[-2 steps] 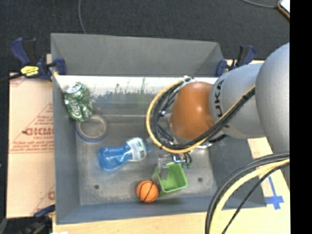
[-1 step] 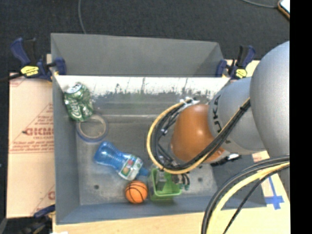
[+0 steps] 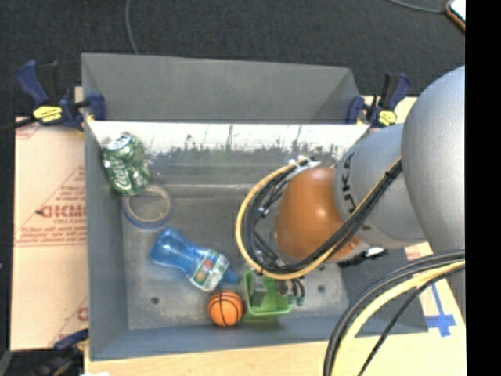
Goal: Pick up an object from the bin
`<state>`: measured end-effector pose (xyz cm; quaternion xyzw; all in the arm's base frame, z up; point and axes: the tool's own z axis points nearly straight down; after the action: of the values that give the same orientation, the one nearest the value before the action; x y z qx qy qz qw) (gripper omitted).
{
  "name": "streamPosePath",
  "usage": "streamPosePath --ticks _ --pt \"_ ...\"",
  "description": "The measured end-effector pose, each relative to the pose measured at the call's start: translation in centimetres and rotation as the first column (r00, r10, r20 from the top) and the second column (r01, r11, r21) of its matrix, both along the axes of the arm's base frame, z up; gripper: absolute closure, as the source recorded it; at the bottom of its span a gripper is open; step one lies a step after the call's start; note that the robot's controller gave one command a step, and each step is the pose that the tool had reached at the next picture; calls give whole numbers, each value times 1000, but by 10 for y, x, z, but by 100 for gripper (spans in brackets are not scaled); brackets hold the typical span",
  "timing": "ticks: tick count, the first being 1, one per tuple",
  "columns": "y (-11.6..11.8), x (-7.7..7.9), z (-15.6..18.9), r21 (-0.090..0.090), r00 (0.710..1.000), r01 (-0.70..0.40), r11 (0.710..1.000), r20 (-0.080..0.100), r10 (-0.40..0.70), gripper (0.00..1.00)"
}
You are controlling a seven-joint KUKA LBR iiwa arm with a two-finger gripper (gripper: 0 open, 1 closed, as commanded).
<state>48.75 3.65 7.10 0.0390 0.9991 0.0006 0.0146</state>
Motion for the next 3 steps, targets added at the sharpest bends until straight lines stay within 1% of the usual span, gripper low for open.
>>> streamPosePath --ticks 1,2,3 --pt "12 17 0 0 1000 -27 1000 3 27 100" --pt "18 17 0 -2 1000 -27 1000 3 27 100" --pt "16 50 10 -4 998 -57 998 8 57 100"
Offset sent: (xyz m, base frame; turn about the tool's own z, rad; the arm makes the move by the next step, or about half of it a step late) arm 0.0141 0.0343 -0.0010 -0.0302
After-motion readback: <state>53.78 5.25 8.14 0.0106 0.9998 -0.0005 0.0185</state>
